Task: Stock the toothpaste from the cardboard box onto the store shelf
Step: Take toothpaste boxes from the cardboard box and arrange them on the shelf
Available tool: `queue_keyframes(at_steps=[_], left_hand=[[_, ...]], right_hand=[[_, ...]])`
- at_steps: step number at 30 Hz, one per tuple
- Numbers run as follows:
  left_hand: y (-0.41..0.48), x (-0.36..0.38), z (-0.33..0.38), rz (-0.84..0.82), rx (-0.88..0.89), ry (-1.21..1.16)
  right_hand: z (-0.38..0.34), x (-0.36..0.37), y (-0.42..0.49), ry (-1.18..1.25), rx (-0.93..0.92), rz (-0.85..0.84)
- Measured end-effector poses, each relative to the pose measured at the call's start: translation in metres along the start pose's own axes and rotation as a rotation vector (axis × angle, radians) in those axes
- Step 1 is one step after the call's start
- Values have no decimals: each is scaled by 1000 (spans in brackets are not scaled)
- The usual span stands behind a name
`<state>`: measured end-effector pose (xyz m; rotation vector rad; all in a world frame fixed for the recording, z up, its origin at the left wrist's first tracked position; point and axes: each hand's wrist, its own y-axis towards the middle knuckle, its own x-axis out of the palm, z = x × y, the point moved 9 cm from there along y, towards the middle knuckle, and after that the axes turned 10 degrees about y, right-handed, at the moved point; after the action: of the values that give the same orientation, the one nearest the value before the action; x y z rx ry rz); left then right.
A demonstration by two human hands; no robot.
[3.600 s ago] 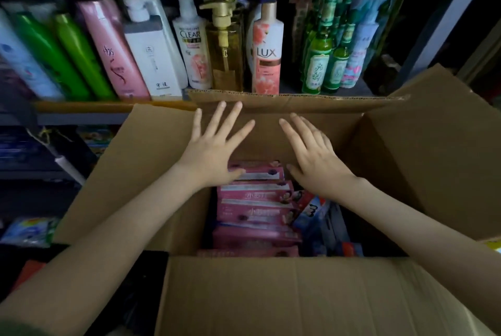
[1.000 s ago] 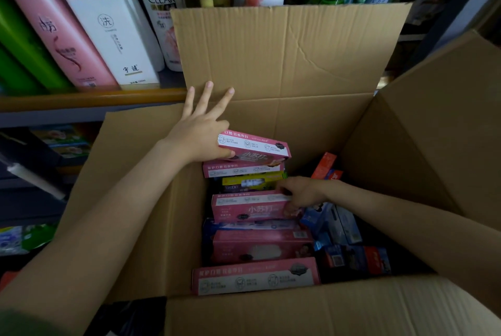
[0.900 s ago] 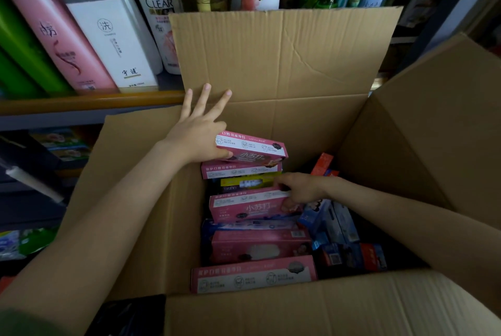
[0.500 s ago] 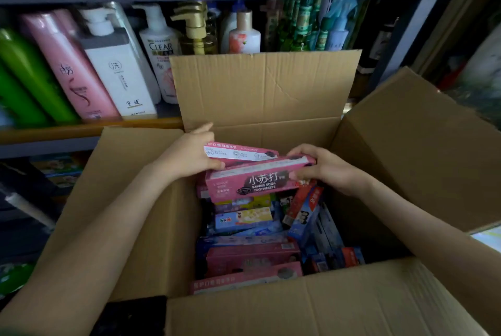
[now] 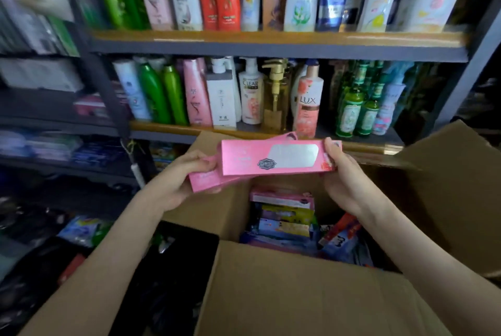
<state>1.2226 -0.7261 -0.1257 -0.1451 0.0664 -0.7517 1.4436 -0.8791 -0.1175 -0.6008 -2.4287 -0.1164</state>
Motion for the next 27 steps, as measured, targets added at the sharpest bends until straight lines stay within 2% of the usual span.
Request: queue_keyframes(at_steps=[8,11,17,22,27], left_hand=[[-77,-59,-14,261,-44,-74],[-96,-88,-15,297,-98,-107],[-132,-186,-18,506,-71,-415],[-147,-279,-20,479,-64,-230],[-154,-376,-23,505,-91,-186]], right_hand=[[50,82,-17,-53,139,-97],[67,114,-13,-108,152,-92],[125,191,13,-122,115,-63],[202,284,34,-139,123,-108],[262,361,56,-157,153,-111]])
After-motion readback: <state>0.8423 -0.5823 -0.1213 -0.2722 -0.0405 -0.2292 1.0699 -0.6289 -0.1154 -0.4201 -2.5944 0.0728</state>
